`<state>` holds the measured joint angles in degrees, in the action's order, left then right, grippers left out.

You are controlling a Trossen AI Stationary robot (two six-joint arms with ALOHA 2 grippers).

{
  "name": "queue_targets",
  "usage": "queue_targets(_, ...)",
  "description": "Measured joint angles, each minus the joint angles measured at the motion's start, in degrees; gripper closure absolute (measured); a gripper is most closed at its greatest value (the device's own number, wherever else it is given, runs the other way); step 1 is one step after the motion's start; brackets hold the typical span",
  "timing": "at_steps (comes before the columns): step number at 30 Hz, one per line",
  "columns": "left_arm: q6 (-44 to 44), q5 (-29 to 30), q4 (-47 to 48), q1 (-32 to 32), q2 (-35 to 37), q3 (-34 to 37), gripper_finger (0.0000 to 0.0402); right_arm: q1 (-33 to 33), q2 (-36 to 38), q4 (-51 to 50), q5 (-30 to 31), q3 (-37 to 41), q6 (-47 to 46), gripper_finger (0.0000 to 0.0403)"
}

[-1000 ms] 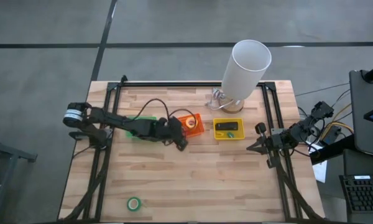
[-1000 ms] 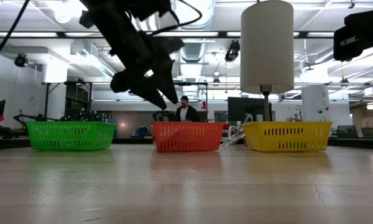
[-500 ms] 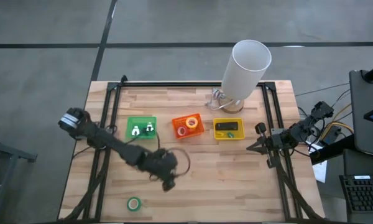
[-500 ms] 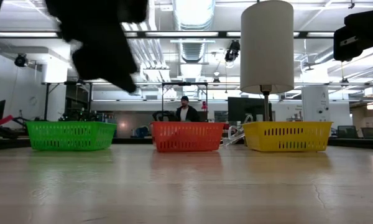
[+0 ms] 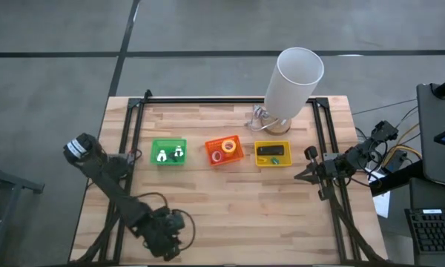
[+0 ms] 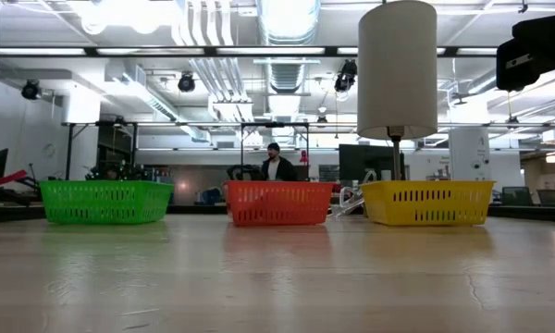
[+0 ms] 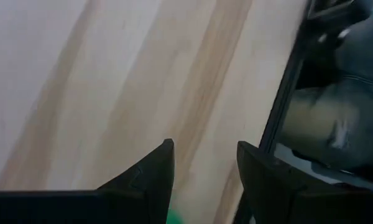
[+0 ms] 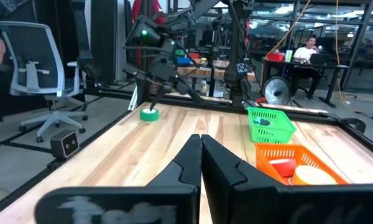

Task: Pick and place Stapler, Stapler remover, tape
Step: Put the green tape into the orange basket

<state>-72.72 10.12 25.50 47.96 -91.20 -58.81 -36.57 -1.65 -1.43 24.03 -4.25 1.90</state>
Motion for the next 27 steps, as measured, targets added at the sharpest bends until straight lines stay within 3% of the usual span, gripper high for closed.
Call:
queue_targets(9, -12.8, -0.8, 7.3, 5.8, 0.0, 0.0, 0.0226, 0.0, 0.0, 0.0, 0.0, 0.0, -0.2, 0.0394)
queue_targets(21, -16.8, -2.3, 15.9, 10.2, -0.2, 0.1, 0.0226, 0.0, 0.0, 0.0, 0.0, 0.0, 0.0, 0.0394)
queue_targets(27, -17.9, -2.6, 13.4, 10.3, -0.3, 2.5, 0.0226, 0.0, 0.0, 0.0, 0.0, 0.0, -0.2, 0.0394)
